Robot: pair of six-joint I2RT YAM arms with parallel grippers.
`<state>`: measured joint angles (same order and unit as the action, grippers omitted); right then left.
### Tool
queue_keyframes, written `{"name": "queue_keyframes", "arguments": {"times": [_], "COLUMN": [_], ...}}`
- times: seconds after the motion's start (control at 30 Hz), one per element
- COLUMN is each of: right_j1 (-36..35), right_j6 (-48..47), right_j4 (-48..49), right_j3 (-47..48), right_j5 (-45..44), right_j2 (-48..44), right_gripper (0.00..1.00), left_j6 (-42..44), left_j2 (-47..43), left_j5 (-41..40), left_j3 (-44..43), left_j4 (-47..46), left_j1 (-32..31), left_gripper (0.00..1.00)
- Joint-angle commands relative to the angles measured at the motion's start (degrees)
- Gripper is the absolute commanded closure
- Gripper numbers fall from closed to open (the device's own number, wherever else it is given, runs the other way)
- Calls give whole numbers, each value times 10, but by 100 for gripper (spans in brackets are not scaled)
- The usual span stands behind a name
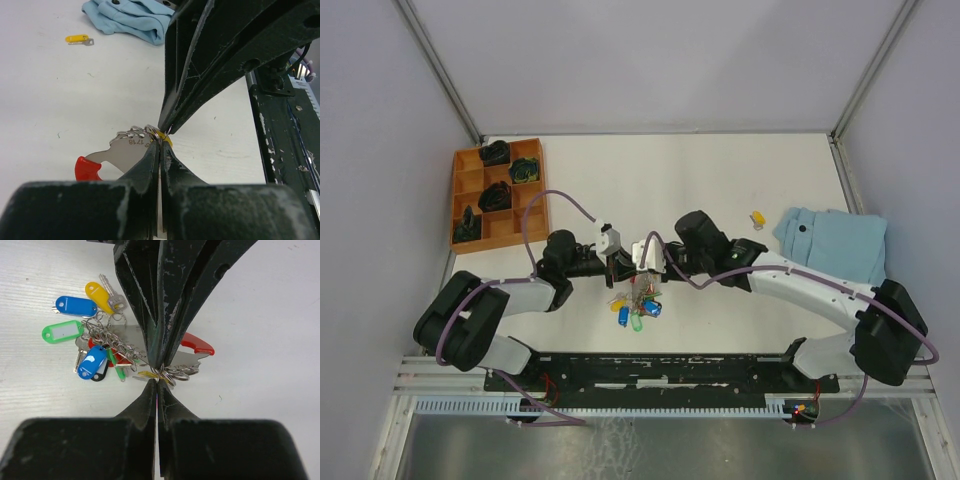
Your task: Put the keys on the keyring
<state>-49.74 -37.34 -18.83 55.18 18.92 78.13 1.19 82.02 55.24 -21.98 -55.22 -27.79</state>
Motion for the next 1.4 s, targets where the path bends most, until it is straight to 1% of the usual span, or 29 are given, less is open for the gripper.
{"name": "queue_keyframes", "arguments": {"times": [0.0, 0.27, 0.43, 0.53, 0.63, 0.67, 0.7, 0.73, 0.83, 1.0, 1.07, 1.1, 1.37], "right_j1": [-3, -20, -32, -34, -34, -32, -30, -27, -20, -15, -14, -14, -13], "right_j6": [22, 45, 61, 60, 48, 39, 35, 26, 8, -12, -19, -21, -30], "right_j4": [34, 99, 158, 164, 158, 151, 138, 121, 73, 21, 9, 4, -17], "right_j3": [-26, -69, -79, -75, -74, -71, -64, -55, -29, 7, 16, 19, 35], "right_j5": [-11, -34, -18, -24, -50, -60, -64, -67, -67, -62, -63, -64, -45], "right_j2": [-21, 1, 22, 27, 12, 6, 1, -1, -4, 1, 0, -2, 0], "right_gripper": [99, 99, 99, 99, 99, 99, 99, 99, 99, 99, 99, 99, 99], "left_j6": [-54, -77, -91, -98, -85, -72, -57, -47, -31, -12, -8, -6, 33], "left_j2": [1, -4, 0, 3, -3, -7, -9, -12, -17, -17, -13, -12, -12], "left_j5": [-36, -90, -112, -115, -120, -123, -125, -128, -127, -89, -70, -62, -43], "left_j3": [0, 13, 20, 26, 27, 25, 21, 18, 21, 19, 16, 14, -2], "left_j4": [-58, -84, -111, -127, -104, -83, -61, -44, -31, -23, -23, -21, 10], "left_j1": [1, 0, -6, -7, -8, -8, -7, -7, -5, -3, -3, -3, -3], "left_gripper": [97, 97, 97, 97, 97, 95, 91, 83, 70, 57, 47, 44, 41]}}
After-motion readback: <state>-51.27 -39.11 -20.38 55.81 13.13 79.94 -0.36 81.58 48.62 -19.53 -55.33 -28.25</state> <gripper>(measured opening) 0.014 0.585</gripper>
